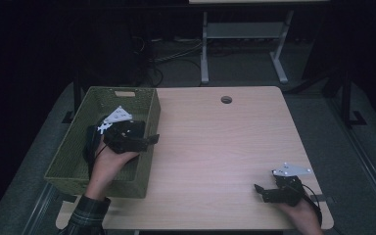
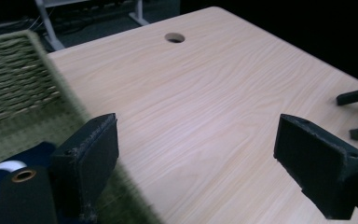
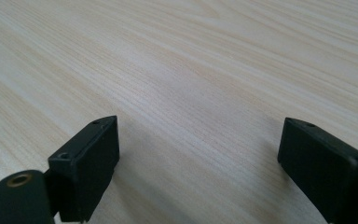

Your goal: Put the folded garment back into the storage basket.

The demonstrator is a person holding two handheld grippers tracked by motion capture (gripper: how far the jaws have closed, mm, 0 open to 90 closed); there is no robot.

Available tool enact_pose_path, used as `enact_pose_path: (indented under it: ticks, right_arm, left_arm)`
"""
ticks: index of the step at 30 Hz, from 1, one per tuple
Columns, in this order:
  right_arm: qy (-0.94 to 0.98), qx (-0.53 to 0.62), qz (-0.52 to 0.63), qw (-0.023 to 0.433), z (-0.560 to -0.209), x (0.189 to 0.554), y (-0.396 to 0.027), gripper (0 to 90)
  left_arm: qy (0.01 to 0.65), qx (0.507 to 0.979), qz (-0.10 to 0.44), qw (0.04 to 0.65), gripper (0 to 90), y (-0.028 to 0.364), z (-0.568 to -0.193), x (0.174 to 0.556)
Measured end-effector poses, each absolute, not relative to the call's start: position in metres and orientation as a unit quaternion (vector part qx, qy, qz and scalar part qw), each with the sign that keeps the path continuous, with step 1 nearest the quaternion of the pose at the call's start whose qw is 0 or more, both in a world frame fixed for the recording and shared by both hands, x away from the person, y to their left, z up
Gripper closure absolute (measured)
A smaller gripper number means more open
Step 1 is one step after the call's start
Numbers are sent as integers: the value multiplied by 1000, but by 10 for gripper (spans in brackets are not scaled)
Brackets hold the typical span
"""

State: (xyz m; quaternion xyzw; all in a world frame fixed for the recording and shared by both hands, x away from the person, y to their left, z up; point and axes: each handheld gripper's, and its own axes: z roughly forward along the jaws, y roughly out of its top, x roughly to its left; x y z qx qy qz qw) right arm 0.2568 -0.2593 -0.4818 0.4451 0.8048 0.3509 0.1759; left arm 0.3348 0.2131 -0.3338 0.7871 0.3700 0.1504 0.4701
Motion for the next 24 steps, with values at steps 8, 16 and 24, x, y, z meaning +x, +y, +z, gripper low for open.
enact_pose_path:
  ticks: [8, 16, 24]
  right_arm:
    - [805, 445, 351, 176, -482, 257, -259, 122]
    - [805, 446, 351, 175, -482, 257, -259, 122]
    - [805, 446, 351, 175, -482, 257, -259, 122]
  left_arm:
    - [352, 792, 134, 481, 137, 183, -340, 323]
    - [338, 801, 134, 475, 137, 153, -350, 314]
    - [323, 817, 138, 457, 134, 127, -369, 306]
